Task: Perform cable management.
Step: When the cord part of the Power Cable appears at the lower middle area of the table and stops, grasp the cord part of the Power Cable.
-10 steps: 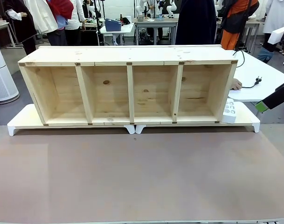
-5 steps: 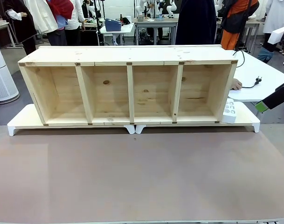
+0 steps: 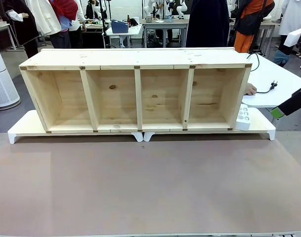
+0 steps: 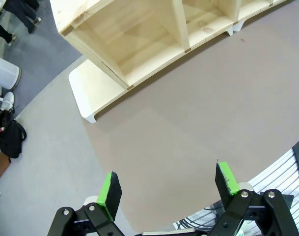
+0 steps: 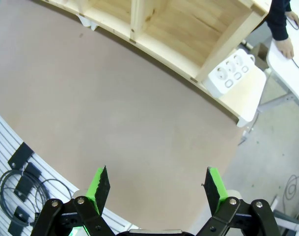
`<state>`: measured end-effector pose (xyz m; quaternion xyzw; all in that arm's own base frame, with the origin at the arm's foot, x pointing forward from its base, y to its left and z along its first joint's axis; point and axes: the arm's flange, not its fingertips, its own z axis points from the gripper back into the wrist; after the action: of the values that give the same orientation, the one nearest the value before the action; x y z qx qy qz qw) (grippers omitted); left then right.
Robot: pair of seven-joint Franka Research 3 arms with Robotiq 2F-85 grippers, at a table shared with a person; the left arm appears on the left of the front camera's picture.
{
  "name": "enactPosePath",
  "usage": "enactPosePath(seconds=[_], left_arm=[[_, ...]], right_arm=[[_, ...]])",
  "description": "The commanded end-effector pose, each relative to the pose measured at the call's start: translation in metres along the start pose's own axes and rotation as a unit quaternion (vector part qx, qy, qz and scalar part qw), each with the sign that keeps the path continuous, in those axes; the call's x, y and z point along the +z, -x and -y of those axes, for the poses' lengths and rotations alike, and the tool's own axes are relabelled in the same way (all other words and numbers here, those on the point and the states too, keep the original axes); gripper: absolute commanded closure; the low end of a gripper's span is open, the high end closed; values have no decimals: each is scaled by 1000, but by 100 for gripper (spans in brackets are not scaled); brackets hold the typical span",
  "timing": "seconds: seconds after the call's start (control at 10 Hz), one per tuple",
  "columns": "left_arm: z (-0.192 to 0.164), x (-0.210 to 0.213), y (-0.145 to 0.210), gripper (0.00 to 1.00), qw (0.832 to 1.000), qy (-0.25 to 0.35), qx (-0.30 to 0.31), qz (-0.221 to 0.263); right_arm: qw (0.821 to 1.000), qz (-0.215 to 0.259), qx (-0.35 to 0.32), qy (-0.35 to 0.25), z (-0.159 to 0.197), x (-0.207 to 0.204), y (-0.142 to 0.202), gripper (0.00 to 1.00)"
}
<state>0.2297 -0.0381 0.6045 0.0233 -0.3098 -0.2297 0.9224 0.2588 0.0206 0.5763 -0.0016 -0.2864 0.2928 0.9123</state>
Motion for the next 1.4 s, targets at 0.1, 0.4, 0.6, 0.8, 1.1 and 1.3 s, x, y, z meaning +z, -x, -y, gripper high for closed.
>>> enactPosePath(seconds=[0.1, 0.4, 0.6, 0.8, 1.1, 1.3], left_arm=[[1, 0, -2, 0, 1000, 1, -1, 6], [1, 0, -2, 0, 1000, 1, -1, 6], [1, 0, -2, 0, 1000, 1, -1, 6], [1, 0, -2, 0, 1000, 1, -1, 6], [1, 0, -2, 0, 1000, 1, -1, 6], [1, 0, -2, 0, 1000, 1, -1, 6]], right_arm=[[1000, 3, -1, 2, 1, -3, -3, 0], [1000, 3, -1, 2, 1, -3, -3, 0], [1000, 3, -1, 2, 1, -3, -3, 0], [1000, 3, -1, 2, 1, -3, -3, 0], [1000, 3, -1, 2, 1, -3, -3, 0], [1000, 3, -1, 2, 1, -3, -3, 0]])
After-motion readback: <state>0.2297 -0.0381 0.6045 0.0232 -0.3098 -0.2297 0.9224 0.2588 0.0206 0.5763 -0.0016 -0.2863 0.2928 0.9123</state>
